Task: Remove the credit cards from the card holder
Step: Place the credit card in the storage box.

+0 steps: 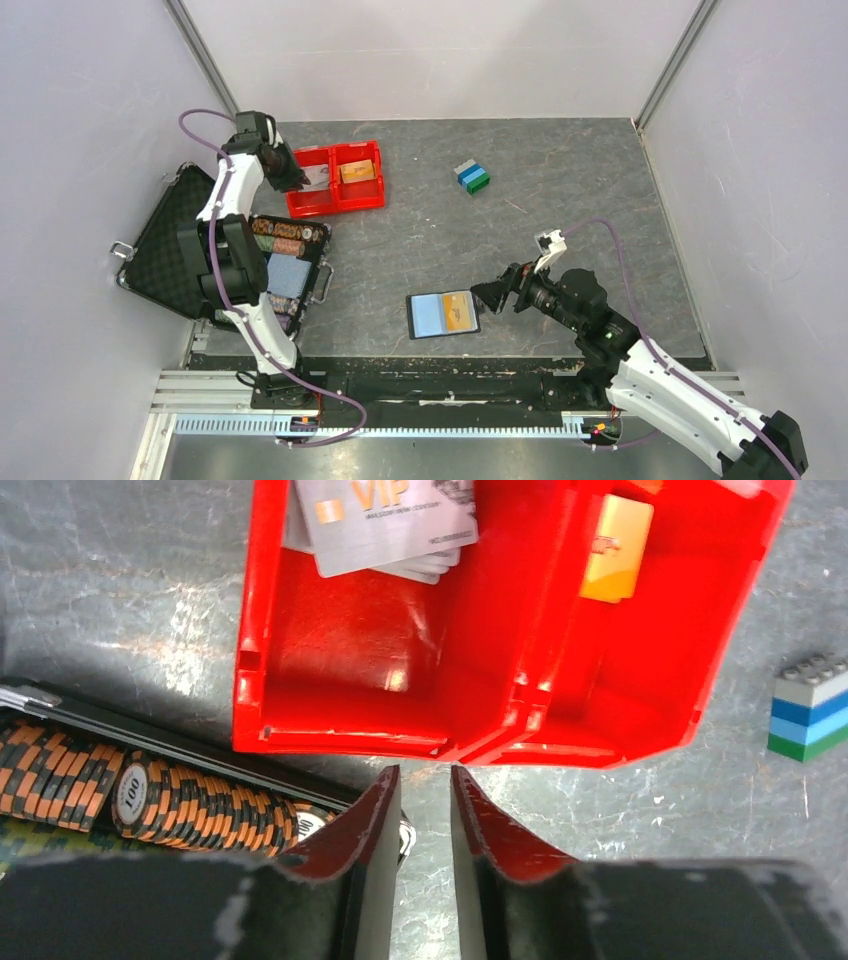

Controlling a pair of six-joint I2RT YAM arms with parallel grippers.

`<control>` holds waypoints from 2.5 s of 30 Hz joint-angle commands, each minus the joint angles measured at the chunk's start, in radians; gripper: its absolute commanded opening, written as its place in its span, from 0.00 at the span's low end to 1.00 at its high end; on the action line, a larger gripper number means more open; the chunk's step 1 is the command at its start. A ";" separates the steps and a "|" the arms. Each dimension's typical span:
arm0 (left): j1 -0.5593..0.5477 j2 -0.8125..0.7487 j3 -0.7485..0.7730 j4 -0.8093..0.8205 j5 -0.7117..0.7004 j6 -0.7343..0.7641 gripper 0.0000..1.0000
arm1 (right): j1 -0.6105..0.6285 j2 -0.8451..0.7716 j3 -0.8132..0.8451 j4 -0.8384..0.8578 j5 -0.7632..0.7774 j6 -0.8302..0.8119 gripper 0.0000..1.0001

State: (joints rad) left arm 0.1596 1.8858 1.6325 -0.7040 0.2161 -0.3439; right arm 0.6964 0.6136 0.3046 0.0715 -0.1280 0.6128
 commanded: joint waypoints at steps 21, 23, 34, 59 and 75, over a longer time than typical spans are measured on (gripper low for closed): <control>-0.019 0.162 -0.034 0.340 -0.179 -0.126 0.02 | -0.003 -0.009 0.020 0.053 0.012 0.021 0.98; -0.019 0.172 -0.028 0.347 -0.184 -0.127 0.02 | -0.003 -0.010 0.023 0.053 0.012 0.019 0.98; -0.032 0.217 -0.038 0.386 -0.204 -0.123 0.02 | -0.003 0.003 0.031 0.060 0.023 0.010 0.98; -0.056 0.198 -0.056 0.423 -0.343 -0.099 0.02 | -0.003 0.052 0.047 0.072 0.025 -0.015 0.98; -0.087 -0.127 -0.142 0.296 -0.334 -0.204 0.08 | -0.003 0.064 0.069 0.022 0.029 -0.019 0.98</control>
State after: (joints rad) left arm 0.0750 1.9469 1.5143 -0.3706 -0.1040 -0.4461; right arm 0.6964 0.6724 0.3164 0.0921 -0.1112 0.6086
